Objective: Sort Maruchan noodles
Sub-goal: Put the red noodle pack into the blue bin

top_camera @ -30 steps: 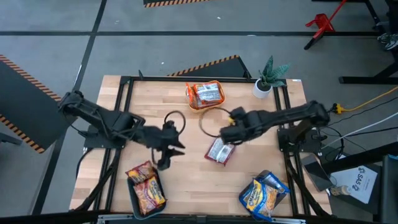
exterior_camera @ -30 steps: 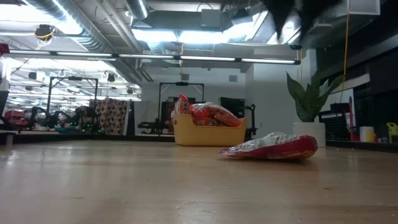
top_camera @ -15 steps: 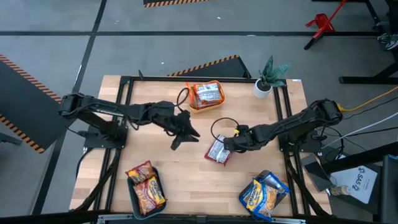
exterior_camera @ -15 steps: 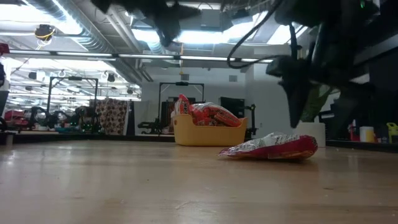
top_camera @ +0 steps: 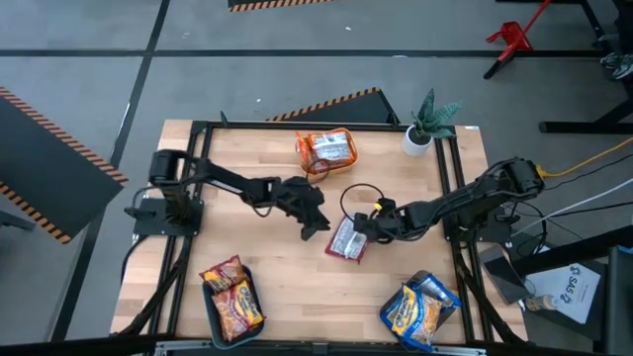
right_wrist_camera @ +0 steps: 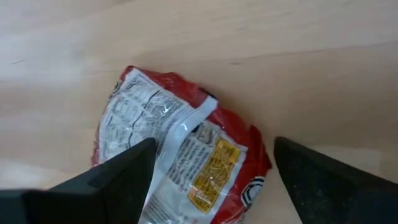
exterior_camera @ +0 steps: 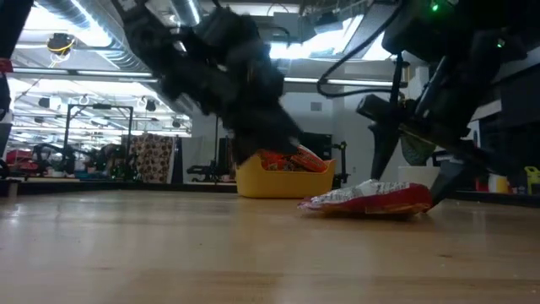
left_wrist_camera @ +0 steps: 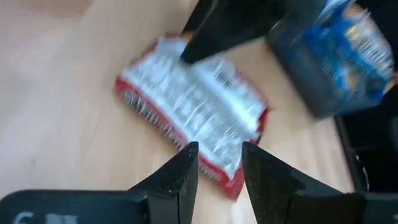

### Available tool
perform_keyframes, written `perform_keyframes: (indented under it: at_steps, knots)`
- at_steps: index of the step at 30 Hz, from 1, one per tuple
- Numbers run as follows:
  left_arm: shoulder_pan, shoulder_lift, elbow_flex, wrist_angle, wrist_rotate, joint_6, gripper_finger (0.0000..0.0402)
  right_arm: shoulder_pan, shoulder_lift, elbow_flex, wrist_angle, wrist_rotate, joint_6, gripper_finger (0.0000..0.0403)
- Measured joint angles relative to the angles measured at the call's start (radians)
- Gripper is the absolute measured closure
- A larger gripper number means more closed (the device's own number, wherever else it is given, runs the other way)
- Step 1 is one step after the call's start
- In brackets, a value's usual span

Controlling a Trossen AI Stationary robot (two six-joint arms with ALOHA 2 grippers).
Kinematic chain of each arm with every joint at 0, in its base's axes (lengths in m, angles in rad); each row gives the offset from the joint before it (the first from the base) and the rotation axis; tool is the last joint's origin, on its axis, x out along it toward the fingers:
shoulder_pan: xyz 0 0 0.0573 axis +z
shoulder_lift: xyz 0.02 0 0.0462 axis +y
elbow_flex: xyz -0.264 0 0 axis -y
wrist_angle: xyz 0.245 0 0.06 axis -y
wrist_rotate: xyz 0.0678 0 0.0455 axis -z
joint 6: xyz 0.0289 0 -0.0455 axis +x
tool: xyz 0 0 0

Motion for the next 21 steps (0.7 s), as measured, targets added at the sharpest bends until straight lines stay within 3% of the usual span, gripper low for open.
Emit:
perform_keyframes:
  at_steps: [4, 8, 21]
  knots:
    - [-0.001, 0.093, 0.012, -0.005, 0.034, -0.002, 0.0287, 0.000, 0.032, -0.005, 0.083, 0.009, -0.005, 0.0080]
    - [-0.006, 0.153, 0.029, 0.001, 0.005, -0.028, 0.0289, 0.000, 0.066, -0.004, 0.171, 0.020, -0.028, 0.0080]
    - [-0.030, 0.207, 0.091, -0.011, -0.064, 0.023, 0.0289, 0.000, 0.134, 0.015, 0.316, 0.019, -0.080, 0.0080]
